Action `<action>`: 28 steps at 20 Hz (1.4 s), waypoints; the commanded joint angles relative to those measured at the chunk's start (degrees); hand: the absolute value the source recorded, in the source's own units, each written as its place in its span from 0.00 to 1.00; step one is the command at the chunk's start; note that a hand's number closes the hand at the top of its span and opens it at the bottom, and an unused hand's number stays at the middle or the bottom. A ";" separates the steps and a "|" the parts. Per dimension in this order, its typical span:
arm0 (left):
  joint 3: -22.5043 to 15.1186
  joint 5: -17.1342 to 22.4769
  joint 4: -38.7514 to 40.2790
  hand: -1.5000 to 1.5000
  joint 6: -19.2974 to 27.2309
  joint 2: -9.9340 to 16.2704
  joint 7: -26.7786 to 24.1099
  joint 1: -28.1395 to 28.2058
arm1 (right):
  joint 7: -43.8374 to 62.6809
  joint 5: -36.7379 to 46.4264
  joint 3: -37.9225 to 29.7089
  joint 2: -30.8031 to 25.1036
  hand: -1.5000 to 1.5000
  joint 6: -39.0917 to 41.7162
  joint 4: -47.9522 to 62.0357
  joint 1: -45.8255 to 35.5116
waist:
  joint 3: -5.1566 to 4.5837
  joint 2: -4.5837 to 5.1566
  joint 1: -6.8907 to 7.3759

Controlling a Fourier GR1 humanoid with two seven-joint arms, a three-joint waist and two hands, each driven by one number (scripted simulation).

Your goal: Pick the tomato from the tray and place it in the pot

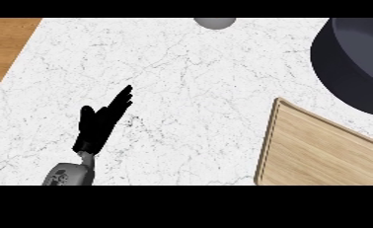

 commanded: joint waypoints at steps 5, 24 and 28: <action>-0.46 -0.48 2.28 0.50 0.42 -1.79 0.38 -2.87 | 5.37 16.44 12.23 1.40 1.00 -3.92 8.23 -6.20 | 0.02 0.73 1.10; 0.73 0.69 0.60 0.50 -2.01 0.06 -1.42 0.09 | 11.44 9.14 2.55 13.37 0.00 -3.78 21.19 -18.49 | 0.31 0.45 0.89; 0.24 -0.91 2.11 0.50 -0.43 -0.83 -1.44 -1.24 | 6.93 2.21 -5.29 12.37 0.00 -9.49 19.94 -20.36 | 0.33 0.85 0.45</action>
